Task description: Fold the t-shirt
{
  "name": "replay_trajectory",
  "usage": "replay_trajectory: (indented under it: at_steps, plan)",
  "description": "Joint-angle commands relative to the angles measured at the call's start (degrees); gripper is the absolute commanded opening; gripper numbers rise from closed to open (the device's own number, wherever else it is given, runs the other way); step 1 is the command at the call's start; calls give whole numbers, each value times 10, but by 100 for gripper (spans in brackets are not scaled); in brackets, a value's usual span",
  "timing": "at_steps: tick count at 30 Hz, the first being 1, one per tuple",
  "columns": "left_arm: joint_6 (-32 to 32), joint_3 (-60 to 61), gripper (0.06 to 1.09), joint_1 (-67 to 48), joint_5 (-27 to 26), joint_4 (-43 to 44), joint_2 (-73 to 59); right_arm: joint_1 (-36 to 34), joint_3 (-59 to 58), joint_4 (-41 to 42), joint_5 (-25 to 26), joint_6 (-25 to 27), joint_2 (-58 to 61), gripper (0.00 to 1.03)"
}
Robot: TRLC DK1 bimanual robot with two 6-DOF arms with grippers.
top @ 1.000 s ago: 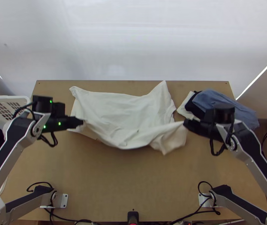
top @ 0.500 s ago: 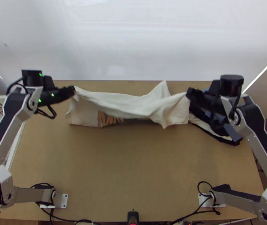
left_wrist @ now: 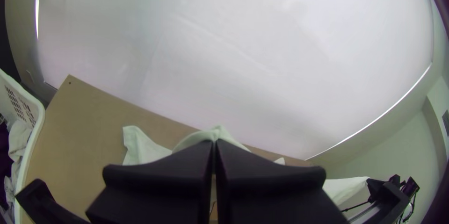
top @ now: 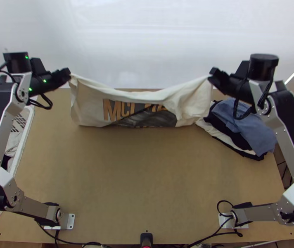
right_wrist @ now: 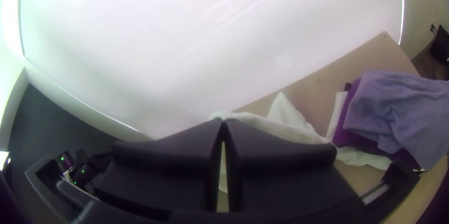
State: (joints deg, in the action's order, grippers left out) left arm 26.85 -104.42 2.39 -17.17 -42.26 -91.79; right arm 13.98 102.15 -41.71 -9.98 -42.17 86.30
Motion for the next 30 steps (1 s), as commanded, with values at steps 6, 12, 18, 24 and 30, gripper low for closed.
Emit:
replay_trajectory:
  at_steps: [6, 12, 18, 24, 30]
  plan:
    - [73, -148, 9, 67, -4, 53, 39, -24, 238, -10, 25, -5, 29, 3]
    - [127, -212, 9, 123, -3, 92, 80, -43, 307, 68, 38, -5, -9, 3]
    - [146, -188, 9, 162, -8, 114, 164, -46, 250, 69, 37, -33, -123, 3]
    - [155, -141, 9, 176, -31, 131, 241, -50, 250, 34, 37, -44, -216, 3]
    - [166, -102, 9, 176, -44, 141, 291, -47, 245, -16, 36, -44, -273, 3]
